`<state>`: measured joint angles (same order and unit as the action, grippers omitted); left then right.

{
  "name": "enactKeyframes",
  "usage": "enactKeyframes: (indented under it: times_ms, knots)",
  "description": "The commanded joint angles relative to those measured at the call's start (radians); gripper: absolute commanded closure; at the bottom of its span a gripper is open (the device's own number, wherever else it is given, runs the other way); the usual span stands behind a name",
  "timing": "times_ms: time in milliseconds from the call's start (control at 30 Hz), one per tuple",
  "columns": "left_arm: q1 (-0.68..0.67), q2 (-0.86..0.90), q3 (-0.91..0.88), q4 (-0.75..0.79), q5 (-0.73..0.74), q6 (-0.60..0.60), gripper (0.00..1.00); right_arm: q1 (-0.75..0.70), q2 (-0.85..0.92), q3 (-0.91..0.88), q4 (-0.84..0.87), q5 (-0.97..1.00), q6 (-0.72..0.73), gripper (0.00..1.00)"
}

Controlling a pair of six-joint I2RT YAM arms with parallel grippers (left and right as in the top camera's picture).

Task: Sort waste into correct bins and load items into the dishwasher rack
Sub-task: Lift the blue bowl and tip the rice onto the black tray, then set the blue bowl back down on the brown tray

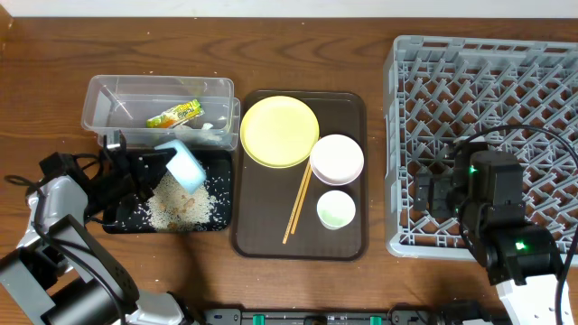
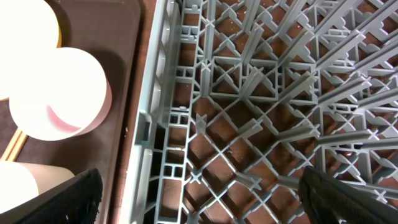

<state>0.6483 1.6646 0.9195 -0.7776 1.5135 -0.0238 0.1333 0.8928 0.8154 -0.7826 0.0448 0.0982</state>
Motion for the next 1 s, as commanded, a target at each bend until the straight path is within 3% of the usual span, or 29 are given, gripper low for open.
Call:
enactKeyframes:
  times_ms: [0,267,600,833,967]
  knots:
    - [0.006,0.002,0.001,-0.002,0.060,0.029,0.94,-0.010,-0.004,0.019,0.000,-0.001,0.010,0.01]
    - [-0.099,-0.070,0.001,-0.028,0.000,0.031,0.94,-0.010,-0.004,0.019,-0.002,-0.001,0.010,0.01]
    - [-0.587,-0.237,0.013,0.035,-0.612,-0.004,0.94,-0.010,-0.004,0.019,-0.006,-0.001,0.010,0.01]
    - [-0.962,-0.212,0.013,0.130,-1.037,-0.092,0.94,-0.010,-0.004,0.019,-0.007,-0.001,0.010,0.01]
    - [-1.106,-0.171,0.013,0.164,-1.169,-0.117,0.94,-0.010,-0.004,0.019,-0.007,-0.001,0.010,0.01]
